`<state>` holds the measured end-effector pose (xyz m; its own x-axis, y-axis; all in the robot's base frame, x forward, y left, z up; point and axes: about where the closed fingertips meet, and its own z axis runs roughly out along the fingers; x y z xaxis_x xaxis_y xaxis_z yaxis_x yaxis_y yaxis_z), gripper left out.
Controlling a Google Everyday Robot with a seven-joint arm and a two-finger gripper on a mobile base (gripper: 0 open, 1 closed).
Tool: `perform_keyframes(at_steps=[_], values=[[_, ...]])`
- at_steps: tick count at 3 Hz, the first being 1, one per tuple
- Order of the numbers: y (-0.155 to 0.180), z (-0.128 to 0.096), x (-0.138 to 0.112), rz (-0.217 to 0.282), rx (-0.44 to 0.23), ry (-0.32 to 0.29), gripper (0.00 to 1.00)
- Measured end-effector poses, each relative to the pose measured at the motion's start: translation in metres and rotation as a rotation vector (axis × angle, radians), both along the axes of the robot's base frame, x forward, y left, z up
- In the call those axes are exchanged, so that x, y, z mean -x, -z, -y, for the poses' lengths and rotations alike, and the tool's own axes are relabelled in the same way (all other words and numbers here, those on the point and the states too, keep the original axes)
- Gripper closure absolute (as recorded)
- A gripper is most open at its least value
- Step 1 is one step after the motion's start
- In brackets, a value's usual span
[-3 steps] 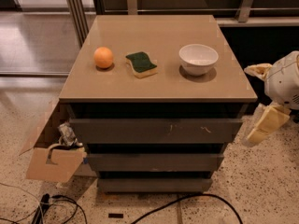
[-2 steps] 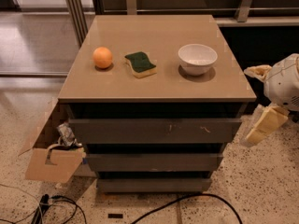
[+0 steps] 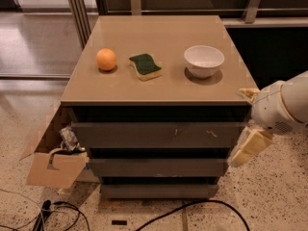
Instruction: Open top drawer
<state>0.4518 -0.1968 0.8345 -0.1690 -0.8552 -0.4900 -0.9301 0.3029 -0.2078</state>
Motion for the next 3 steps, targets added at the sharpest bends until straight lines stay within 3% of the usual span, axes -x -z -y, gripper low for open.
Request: perform_keyframes(at_steps=[3], values=[[0.113,-0.029,-0.029,-0.087,-0.036,0.029,0.00]])
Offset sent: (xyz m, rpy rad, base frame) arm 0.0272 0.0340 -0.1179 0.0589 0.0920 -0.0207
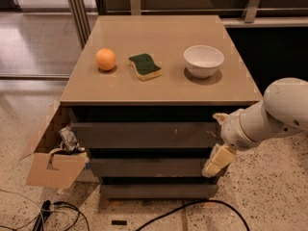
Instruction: Open top drawer
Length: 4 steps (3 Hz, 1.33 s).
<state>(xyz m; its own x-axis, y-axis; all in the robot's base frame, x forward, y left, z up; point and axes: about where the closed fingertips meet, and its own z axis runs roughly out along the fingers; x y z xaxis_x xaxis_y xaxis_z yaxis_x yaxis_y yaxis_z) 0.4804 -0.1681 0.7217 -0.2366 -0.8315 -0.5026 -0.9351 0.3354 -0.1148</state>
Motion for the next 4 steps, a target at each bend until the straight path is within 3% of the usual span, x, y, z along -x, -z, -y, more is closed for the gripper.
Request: perform_keyframes(at_steps=[1,3,4], values=[[0.001,-0.001,-0.001,0.001,-0.002,-0.002,0.00],[0.045,-0.058,-0.036,0.016,-0.118,-0.054,0.00],[0.072,-0.085,-0.067,0.044,-0.172,-0.059,0.00]])
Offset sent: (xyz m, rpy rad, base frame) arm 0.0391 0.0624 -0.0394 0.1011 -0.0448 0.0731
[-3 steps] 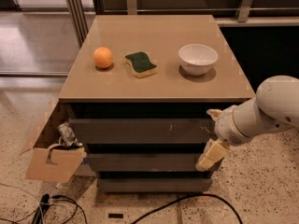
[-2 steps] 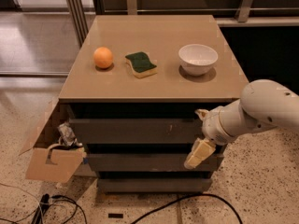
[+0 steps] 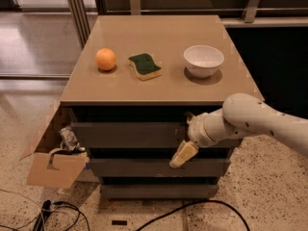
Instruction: Open top drawer
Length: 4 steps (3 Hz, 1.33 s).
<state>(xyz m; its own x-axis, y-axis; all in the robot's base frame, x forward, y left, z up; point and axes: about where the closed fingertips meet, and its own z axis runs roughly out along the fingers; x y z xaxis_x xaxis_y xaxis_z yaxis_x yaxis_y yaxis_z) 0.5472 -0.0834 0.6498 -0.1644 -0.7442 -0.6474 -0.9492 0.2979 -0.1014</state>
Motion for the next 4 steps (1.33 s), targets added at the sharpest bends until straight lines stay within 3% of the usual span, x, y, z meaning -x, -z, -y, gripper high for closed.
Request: perform_keyframes(at_steps=[1,2,4], values=[[-0.0001,0.0000,0.0000,0.000,0.000,0.000,0.00],[-0.0001,-0.0001,0.0000,0.000,0.000,0.000,0.13],[-0.0060,0.0006,0.0000,0.000,0.000,0.000,0.60]])
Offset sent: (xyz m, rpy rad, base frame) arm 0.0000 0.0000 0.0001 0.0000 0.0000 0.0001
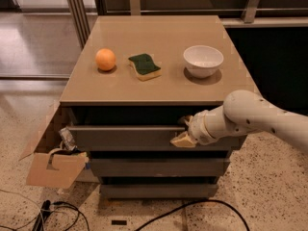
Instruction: Open top drawer
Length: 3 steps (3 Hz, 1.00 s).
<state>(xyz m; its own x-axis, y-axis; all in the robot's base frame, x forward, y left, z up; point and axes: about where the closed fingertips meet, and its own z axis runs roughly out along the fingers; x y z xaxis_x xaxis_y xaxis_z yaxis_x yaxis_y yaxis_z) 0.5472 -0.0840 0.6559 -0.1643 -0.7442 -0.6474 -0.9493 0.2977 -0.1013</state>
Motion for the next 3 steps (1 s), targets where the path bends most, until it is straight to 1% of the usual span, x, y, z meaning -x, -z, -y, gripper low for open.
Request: perform_keyframes(at_steps=[1,2,3], values=[[-0.007,0.002,-0.001,0.000,0.000,0.000,0.83],[-0.017,-0.002,0.012,0.010,-0.010,-0.015,1.00],[-0.017,-0.002,0.012,0.010,-0.010,-0.015,1.00]])
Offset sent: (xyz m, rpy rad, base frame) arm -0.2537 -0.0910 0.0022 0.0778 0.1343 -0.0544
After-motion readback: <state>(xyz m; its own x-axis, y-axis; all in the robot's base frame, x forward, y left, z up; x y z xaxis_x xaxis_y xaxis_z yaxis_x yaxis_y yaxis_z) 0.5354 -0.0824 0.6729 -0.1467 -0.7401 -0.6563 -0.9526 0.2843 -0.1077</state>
